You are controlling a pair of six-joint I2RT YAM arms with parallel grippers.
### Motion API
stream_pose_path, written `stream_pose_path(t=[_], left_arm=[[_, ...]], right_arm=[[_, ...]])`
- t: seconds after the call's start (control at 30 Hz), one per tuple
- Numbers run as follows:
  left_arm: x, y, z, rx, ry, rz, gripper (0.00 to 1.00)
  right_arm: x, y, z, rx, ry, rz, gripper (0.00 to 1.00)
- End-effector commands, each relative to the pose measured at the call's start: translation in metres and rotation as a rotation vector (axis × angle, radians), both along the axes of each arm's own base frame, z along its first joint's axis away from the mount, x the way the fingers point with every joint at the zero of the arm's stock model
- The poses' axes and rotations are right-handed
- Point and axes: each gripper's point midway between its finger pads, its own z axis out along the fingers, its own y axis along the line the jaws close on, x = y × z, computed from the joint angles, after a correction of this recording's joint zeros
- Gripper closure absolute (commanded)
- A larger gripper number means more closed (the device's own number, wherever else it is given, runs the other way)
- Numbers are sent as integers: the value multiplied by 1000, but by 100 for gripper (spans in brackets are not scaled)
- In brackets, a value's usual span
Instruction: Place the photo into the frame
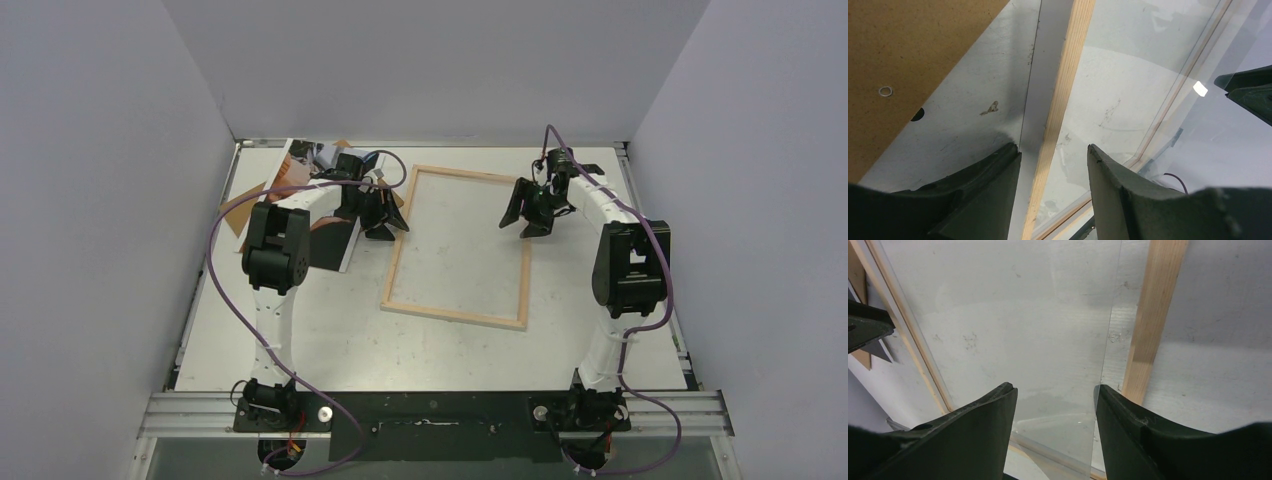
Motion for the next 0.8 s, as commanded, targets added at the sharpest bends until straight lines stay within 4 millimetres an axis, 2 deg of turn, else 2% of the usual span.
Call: stream_pose_path(t=[0.0, 0.4, 0.57, 0.77], left_arm=[[7, 8, 7, 27, -57, 0, 49], [7, 10, 12, 32, -77, -20, 46], [5, 13, 13, 44, -89, -29, 43], [-2, 11, 10, 38, -70, -33, 42]], right_arm=[[13, -11, 32, -65, -104, -37, 42], [9, -57, 40, -300, -169, -144, 39], [-5, -64, 19, -342, -88, -172, 34], [-18, -53, -7, -282, -11, -186, 28]])
